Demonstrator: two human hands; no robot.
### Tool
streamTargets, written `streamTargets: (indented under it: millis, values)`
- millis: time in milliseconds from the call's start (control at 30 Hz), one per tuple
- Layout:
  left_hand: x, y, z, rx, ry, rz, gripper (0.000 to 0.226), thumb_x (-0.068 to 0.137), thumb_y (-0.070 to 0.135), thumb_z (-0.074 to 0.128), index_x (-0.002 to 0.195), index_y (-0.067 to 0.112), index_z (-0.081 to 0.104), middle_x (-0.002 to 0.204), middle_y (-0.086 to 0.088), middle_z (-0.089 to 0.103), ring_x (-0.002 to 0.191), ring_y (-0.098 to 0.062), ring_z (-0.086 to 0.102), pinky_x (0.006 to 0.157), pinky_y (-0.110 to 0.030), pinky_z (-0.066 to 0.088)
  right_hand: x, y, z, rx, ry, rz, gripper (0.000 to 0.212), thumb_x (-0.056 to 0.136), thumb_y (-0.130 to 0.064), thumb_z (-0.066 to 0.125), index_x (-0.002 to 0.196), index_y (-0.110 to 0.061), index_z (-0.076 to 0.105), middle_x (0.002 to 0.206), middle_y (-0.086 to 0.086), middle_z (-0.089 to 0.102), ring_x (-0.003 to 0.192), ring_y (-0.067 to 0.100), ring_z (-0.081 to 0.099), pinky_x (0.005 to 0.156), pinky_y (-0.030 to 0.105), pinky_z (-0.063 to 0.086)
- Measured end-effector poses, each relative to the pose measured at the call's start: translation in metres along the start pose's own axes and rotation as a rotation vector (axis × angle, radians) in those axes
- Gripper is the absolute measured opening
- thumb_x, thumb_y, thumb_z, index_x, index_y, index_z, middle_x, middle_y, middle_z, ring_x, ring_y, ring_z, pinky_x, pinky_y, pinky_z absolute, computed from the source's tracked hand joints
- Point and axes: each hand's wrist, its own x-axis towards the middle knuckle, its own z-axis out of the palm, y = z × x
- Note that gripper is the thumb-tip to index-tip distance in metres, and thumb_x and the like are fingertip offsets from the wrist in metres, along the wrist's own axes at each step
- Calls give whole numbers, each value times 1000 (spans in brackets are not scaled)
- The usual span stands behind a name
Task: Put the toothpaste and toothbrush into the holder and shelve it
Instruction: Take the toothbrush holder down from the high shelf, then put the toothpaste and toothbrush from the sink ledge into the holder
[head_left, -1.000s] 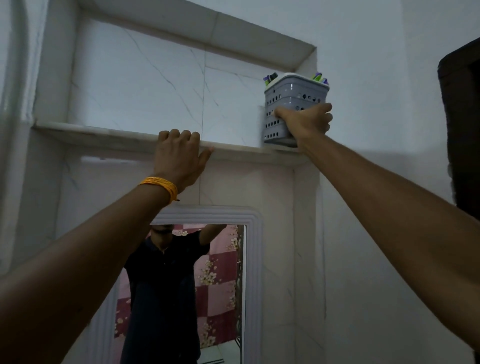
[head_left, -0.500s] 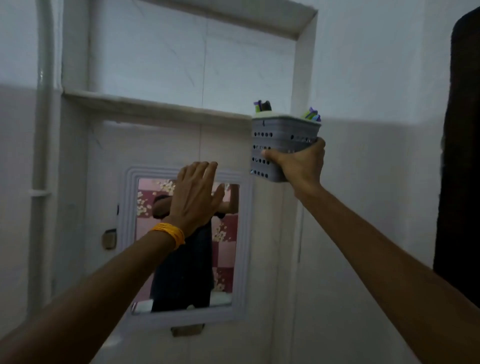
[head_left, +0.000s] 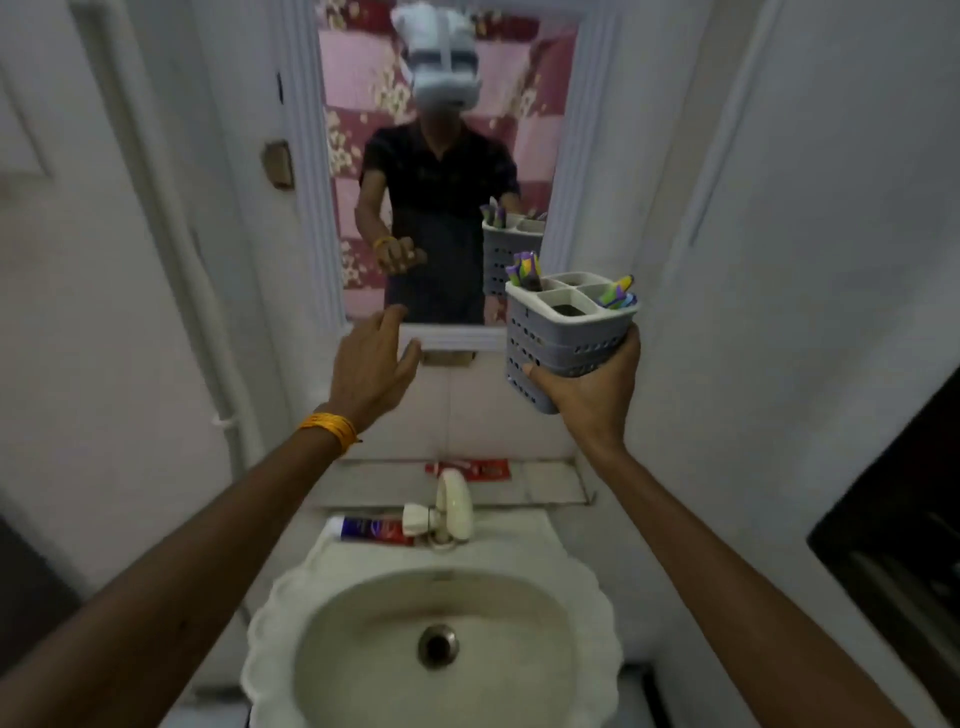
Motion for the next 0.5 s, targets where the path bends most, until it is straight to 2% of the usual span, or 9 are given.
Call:
streamTargets:
  millis: [67, 133, 167, 200, 233, 267, 367, 433, 500]
  values:
    - [-25, -24, 28, -16, -101, -69, 48, 98, 30, 52, 140, 8, 45, 130, -20, 60, 118, -38, 57, 96, -48, 48, -25, 38, 7, -42, -14, 58, 133, 47, -48, 96, 158, -10, 34, 155, 8, 52, 142, 24, 54, 118, 45, 49]
    - [-48, -47, 54, -20, -207, -121, 49, 96, 28, 55, 140, 9, 45, 128, -19, 62, 116, -38, 58, 96, -50, 50, -48, 74, 12, -71, -28, 112, 132, 48, -41, 101, 158, -9, 34, 155, 9, 51, 144, 26, 53, 118, 47, 48]
    - [-59, -57, 66, -21, -254, -143, 49, 95, 27, 56, 140, 9, 44, 127, -19, 63, 115, -38, 59, 95, -50, 51, -59, 89, 16, -80, -29, 137, 131, 49, -33, 104, 157, -7, 35, 155, 10, 51, 144, 26, 53, 119, 40, 48]
    - [-70, -67, 76, -19, -303, -164, 50, 94, 27, 57, 139, 10, 45, 126, -19, 63, 115, -38, 59, 94, -50, 52, -71, 104, 19, -89, -28, 162, 128, 51, -23, 106, 157, -5, 35, 155, 12, 51, 144, 25, 53, 119, 28, 46]
    - [-81, -78, 87, -18, -352, -183, 49, 93, 26, 58, 138, 11, 46, 125, -18, 64, 114, -38, 60, 93, -49, 52, -82, 118, 22, -98, -26, 187, 126, 53, -15, 106, 156, -3, 36, 155, 13, 51, 143, 23, 53, 116, 15, 44]
    - [-91, -89, 97, -9, -405, -196, 49, 93, 25, 59, 138, 11, 47, 125, -18, 65, 113, -38, 60, 92, -49, 53, -94, 131, 26, -103, -26, 203, 124, 54, -10, 106, 156, -2, 36, 155, 13, 51, 141, 20, 53, 113, 8, 42]
    - [-116, -118, 126, 27, -531, -234, 45, 91, 25, 60, 133, 11, 52, 124, -16, 66, 113, -36, 61, 91, -45, 53, -119, 160, 35, -112, -48, 277, 125, 53, -11, 107, 156, -5, 36, 153, 6, 53, 137, 12, 53, 113, 14, 46]
    - [-128, -132, 139, 68, -591, -254, 42, 89, 25, 61, 129, 11, 56, 121, -14, 67, 111, -35, 61, 89, -43, 54, -130, 174, 39, -121, -42, 304, 124, 52, -10, 107, 155, -4, 37, 148, 3, 53, 131, 4, 53, 104, 2, 44]
    - [-136, -145, 150, 115, -644, -242, 39, 87, 25, 62, 123, 11, 60, 115, -14, 68, 106, -36, 61, 83, -41, 53, -137, 186, 45, -132, -34, 321, 124, 52, -9, 107, 155, -4, 37, 145, 2, 53, 129, 3, 53, 100, -3, 41]
